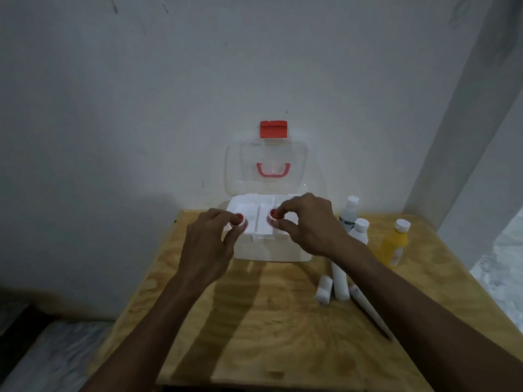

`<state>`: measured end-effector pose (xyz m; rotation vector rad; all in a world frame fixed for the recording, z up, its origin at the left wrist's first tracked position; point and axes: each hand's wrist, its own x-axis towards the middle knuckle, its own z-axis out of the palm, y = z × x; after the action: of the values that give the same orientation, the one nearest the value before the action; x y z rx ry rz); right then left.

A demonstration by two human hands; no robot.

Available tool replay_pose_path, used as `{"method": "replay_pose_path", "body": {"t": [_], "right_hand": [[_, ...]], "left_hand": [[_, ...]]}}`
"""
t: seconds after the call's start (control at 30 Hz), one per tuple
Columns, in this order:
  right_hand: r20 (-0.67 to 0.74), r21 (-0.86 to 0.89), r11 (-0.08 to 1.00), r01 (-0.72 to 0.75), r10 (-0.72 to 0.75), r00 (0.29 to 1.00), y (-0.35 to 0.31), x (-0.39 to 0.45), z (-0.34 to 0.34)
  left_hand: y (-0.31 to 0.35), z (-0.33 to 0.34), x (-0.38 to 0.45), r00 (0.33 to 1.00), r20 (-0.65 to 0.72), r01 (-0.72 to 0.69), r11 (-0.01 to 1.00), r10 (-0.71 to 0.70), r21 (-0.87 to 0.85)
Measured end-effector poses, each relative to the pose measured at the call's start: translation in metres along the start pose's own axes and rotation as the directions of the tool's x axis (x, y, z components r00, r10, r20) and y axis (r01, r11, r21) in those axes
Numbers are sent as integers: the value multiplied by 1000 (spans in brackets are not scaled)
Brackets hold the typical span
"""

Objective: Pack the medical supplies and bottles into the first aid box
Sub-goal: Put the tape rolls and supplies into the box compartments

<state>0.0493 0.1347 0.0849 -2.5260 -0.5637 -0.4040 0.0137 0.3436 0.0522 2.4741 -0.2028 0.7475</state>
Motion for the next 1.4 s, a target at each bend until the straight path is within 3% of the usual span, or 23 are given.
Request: {"method": "replay_pose_path", "body": {"t": [0.3,0.73,1.03,1.4], "right_hand": [[48,-35,999,-27,29,998,-10,81,33],[165,-167,985,-33,61,984,0,110,69],[166,-206,978,-45,80,983,3,111,75],[177,-227,974,-23,64,982,5,108,74]], "left_hand": [[-20,12,75,990,109,80,991,-92,111],[-36,39,89,970,212,72,974,-118,215],[-44,46,94,935,295,160,976,-198,148],[-45,41,86,952,270,111,985,-144,134]]}}
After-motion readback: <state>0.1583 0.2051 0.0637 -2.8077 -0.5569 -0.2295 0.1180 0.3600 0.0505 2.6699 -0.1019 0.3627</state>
